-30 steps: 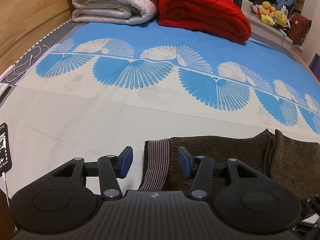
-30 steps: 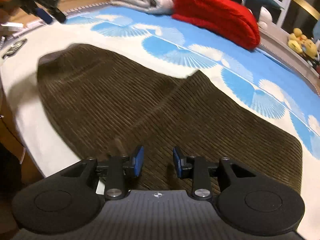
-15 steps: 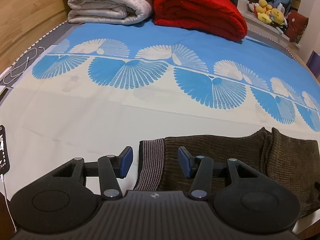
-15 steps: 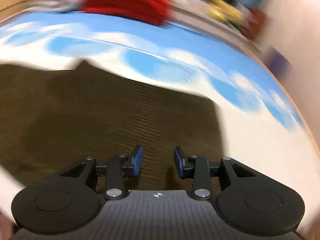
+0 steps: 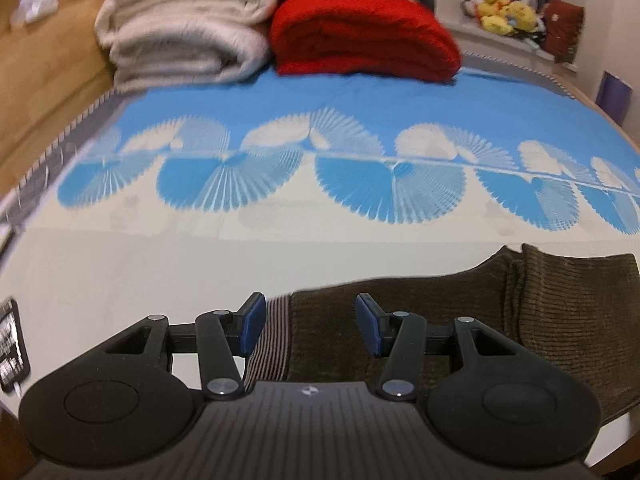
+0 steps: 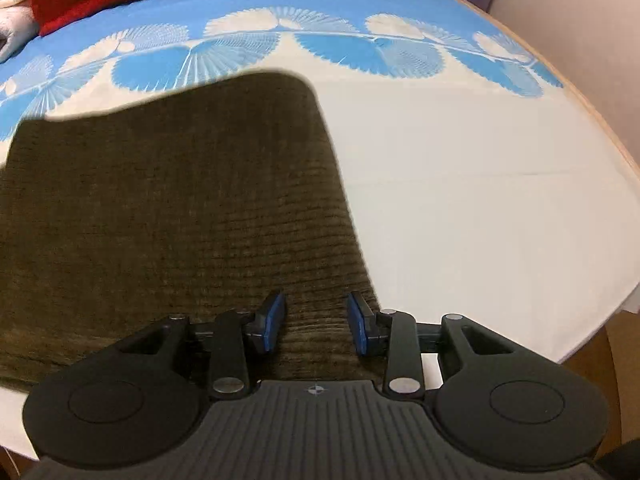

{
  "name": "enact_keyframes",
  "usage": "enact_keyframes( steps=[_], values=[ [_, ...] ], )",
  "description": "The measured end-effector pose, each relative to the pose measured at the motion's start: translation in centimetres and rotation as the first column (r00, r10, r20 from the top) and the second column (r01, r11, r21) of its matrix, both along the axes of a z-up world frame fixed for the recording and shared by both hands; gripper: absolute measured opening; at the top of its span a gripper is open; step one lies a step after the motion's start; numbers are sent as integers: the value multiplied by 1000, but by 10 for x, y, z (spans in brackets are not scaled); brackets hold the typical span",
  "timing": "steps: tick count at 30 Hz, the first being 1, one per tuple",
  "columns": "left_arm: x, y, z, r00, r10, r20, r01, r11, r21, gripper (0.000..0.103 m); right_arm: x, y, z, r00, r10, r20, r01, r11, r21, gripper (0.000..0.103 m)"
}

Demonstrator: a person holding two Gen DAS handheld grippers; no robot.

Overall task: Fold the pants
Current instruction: 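Fold the held cuffs over toward the waistband with the right tool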

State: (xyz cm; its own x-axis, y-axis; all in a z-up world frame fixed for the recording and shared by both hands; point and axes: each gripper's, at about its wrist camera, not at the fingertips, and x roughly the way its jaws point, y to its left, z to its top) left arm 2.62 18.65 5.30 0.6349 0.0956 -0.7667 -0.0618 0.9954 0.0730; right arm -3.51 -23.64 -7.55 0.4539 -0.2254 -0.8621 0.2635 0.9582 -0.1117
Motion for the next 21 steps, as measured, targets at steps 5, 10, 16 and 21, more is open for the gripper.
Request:
enact_keyframes(
  steps=[5, 10, 16, 21],
  values=[
    [-28, -24, 23, 987, -77, 141, 76, 997, 11, 55, -13, -5, 77, 960, 19, 280, -48, 994, 98, 41],
    [-59, -45, 33, 973, -113, 201, 118, 993, -16, 55, -50, -3, 126, 831, 232, 506, -302, 951, 60, 58],
    [-98, -63, 44, 971, -76, 226, 97, 992, -84, 55, -76, -5, 95, 806, 247, 537, -372, 918, 136, 58],
    [-124, -67, 40, 970, -62, 235, 93, 988, -124, 55, -77, 9, 98, 773, 309, 554, -429, 898, 97, 58]
  ],
)
